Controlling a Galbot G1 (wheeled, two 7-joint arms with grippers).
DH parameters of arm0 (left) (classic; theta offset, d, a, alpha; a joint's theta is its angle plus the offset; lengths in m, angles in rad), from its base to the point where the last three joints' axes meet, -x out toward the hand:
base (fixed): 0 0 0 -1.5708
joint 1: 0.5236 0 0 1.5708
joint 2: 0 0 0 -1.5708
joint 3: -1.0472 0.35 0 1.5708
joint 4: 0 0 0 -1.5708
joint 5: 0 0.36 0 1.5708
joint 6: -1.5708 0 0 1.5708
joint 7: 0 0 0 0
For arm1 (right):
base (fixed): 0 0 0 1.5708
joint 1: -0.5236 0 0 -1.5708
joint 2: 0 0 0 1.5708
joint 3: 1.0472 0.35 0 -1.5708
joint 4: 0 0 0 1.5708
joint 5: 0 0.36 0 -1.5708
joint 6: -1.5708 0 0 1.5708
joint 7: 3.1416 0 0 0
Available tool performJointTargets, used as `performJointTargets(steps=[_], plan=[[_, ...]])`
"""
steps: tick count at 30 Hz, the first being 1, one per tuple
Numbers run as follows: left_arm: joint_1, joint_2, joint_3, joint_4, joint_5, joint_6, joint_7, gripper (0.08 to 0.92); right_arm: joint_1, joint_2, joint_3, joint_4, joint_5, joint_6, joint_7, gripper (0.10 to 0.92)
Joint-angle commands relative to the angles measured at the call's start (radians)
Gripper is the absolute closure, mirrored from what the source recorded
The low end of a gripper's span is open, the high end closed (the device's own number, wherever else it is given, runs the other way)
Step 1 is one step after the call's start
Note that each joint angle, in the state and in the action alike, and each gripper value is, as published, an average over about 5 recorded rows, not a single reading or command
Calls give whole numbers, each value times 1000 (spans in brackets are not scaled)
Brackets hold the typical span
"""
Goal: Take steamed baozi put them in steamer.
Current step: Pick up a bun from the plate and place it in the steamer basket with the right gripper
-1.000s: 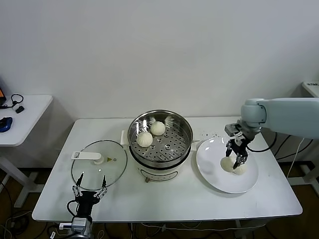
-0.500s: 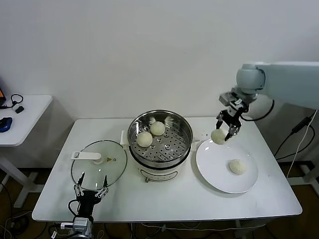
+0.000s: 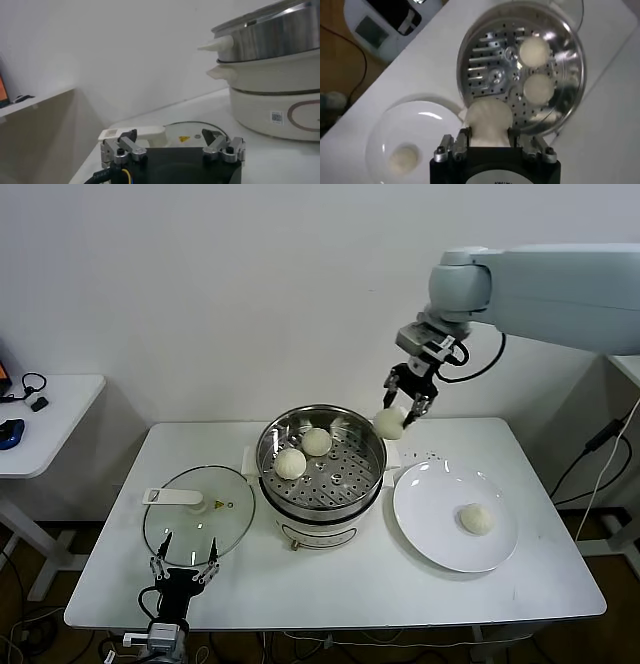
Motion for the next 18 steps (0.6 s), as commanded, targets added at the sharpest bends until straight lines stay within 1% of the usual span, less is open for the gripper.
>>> performJointTargets(steps=[1, 4, 10, 18], plan=[[0, -49, 2, 1, 0, -1, -1, 177, 18, 143, 23, 25, -59, 219, 50, 502], [0, -49, 3, 2, 0, -2, -1, 177, -6, 177, 26, 29, -110, 267, 76, 500], [-1, -49, -1, 5, 0, -4, -2, 177, -71, 225, 41, 32, -188, 306, 112, 499], [-4, -49, -7, 11, 0, -8, -3, 177, -148, 257, 35, 18, -241, 306, 139, 501]])
